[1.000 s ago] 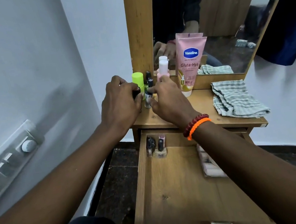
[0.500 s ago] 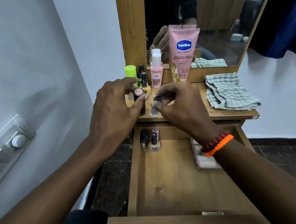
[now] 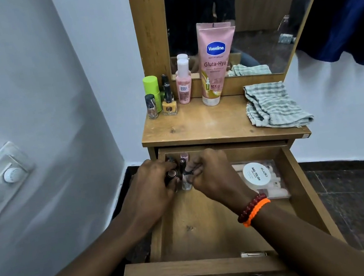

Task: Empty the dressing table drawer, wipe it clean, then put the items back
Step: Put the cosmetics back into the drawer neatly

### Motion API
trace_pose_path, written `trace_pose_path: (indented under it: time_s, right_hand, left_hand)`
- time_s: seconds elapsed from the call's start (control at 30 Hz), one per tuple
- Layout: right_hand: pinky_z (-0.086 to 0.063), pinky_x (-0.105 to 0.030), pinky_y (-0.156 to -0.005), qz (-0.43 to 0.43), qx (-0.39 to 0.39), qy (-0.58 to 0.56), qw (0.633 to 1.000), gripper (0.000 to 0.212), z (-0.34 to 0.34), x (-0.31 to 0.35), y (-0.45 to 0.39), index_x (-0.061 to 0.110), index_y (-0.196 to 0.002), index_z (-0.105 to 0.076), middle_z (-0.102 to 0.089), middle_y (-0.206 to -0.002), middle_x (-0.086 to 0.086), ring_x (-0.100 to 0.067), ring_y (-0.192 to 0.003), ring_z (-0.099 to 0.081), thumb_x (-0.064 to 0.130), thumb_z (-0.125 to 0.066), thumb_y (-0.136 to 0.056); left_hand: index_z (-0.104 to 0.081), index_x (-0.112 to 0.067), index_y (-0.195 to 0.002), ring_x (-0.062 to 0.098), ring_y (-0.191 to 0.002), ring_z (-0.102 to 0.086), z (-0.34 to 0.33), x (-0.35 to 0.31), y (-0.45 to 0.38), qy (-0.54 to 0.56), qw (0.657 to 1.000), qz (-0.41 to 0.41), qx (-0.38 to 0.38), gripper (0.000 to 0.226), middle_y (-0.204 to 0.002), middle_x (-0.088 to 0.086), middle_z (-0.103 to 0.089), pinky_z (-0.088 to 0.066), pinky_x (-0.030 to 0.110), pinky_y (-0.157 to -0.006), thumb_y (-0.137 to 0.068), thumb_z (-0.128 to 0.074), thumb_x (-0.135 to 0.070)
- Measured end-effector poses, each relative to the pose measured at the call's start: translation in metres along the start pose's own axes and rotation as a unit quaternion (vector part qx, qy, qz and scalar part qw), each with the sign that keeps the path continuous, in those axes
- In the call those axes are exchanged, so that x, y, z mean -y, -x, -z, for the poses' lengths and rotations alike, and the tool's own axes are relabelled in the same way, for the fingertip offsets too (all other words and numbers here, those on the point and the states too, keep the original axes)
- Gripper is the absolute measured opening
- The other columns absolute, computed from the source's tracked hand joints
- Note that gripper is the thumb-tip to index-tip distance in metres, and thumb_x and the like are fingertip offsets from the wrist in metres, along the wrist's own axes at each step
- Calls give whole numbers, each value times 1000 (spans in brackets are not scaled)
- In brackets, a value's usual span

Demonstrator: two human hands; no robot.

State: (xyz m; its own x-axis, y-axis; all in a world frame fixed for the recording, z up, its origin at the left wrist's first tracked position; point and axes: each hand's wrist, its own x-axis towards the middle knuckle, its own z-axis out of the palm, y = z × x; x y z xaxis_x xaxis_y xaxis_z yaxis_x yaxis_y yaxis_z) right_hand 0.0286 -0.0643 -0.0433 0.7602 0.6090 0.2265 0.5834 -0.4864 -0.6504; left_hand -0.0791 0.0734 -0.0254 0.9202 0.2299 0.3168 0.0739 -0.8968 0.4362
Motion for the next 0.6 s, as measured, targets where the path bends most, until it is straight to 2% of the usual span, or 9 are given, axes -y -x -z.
trace_pose_path:
  time_s: [0.1,0.23,0.33,0.43,0.53,0.6]
  right_hand:
    - [-60,-38,-68,18,12,2,1000,7,-7,-2,-2,13,-82,-77,-74,-80,1,-11,-74,-70,12,-83,-78]
    - [-59,-37,-66,19,11,-3,1000,8,-7,2,-2,11,-79,-75,-72,-76,2,-11,-72,-69,8,-82,-78]
    - [-59,-36,-66,25,12,2,1000,9,-6,8,1,10,-80,-74,-70,-78,3,-11,-73,-67,8,-83,-79]
    - [-59,-36,-68,35,9,10,999,11,-5,8,2,10,-82,-75,-70,-80,3,-12,-75,-67,9,-85,-78]
    - [-59,-38,-67,39,8,15,999,14,-4,7,3,11,-81,-75,-71,-80,2,-14,-73,-67,12,-87,-75]
    - [-58,-35,-65,43,2,24,999,17,-2,5,3,15,-80,-74,-68,-82,3,-12,-73,-65,19,-90,-74]
  left_hand:
    - [-77,-18,-94,9,-76,-48,-1,3,-2,-11,1000,-2,-5,12,-86,-2,-70,-35,24,-62,-85,-75,-10]
    - [-75,-16,-87,7,-73,-47,0,2,-3,1,1000,-4,-4,10,-81,-2,-69,-31,11,-59,-84,-74,-7]
    - [-74,-16,-86,5,-71,-47,0,3,-3,3,1000,-6,-2,8,-80,-5,-67,-33,10,-58,-84,-73,-8]
    - [-73,-18,-88,5,-73,-45,1,2,-2,-1,1000,-8,-3,10,-78,-12,-56,-32,9,-59,-83,-74,-10]
    - [-73,-19,-94,4,-78,-45,0,4,-1,3,1000,-6,-6,15,-85,-15,-51,-31,7,-63,-81,-77,-12]
    - [-73,-21,-98,4,-81,-48,-1,6,-1,9,1000,-7,-5,19,-89,-16,-52,-32,8,-65,-81,-78,-14]
